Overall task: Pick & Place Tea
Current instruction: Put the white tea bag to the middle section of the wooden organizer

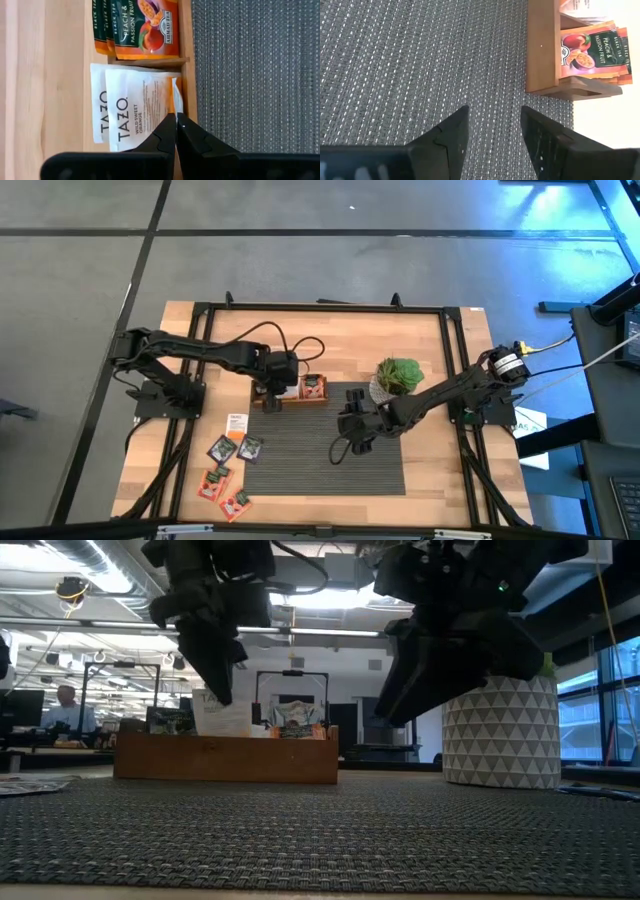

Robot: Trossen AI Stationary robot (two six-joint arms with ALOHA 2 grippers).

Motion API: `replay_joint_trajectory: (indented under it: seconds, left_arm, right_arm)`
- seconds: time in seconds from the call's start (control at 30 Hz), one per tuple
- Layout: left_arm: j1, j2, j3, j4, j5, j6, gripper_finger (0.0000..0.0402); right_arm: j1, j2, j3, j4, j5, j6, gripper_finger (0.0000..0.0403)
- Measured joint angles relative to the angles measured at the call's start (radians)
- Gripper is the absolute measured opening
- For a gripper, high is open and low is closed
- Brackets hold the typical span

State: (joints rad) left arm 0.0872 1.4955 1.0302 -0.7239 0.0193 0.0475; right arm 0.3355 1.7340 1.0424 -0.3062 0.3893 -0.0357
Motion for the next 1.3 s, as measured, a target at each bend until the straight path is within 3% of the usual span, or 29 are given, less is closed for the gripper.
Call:
replay_joint_trajectory:
  seconds: [0.53,1.07,1.3]
  left_arm:
    - [-0.002,0.024,0.0,0.01,-0.001,0.002,0.0007]
    - [0.001,0.031,0.0,0.091,-0.003,0.041,0.0111]
    - [0.001,0.079,0.001,0.113,-0.122,0.063,0.0118]
  right_arm:
    - [0.0,0.001,-0.066,0.058,0.0,0.006,0.0179]
    - [0.0,0.001,-0.066,0.071,0.001,0.001,0.0179]
    - [0.0,0.001,-0.067,0.075,0.001,0.0,0.0179]
